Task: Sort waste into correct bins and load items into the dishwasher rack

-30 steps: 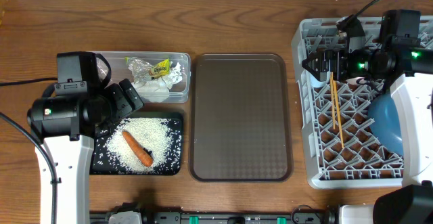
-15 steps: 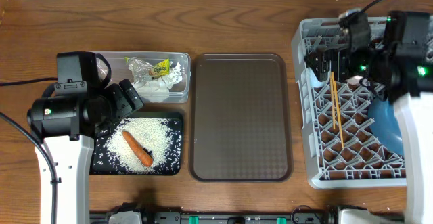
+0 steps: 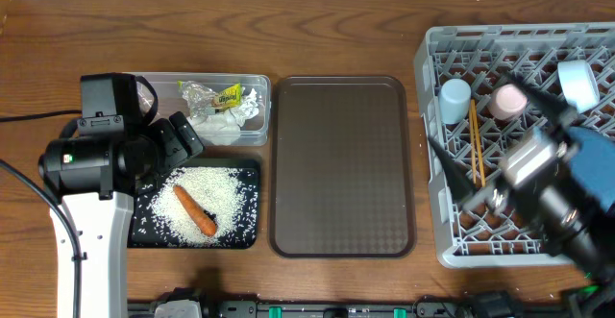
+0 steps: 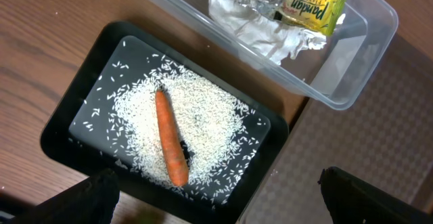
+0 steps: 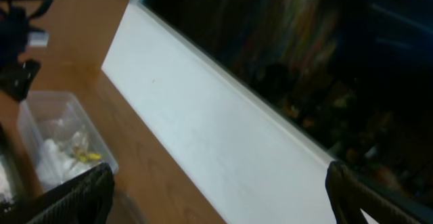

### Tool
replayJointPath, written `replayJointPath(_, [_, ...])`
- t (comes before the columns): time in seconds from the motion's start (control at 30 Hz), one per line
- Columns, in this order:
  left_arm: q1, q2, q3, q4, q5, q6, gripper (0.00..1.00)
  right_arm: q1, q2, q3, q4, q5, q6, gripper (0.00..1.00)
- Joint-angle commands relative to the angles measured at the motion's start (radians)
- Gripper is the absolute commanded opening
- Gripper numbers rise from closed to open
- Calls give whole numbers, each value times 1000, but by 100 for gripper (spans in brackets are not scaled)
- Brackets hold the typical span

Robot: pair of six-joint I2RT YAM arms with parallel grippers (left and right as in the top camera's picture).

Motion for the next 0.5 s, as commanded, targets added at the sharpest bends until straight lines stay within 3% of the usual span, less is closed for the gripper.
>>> replayJointPath(0.0, [4, 0, 11, -4, -8, -5, 98, 7, -105, -220, 87, 8, -12, 99])
replayJointPath(0.23, [4, 0, 11, -4, -8, -5, 98, 6, -366, -641, 361, 196, 254, 99])
replayJointPath(0.47, [4, 0, 11, -4, -8, -5, 98, 6, -546, -881, 478, 290, 327, 99])
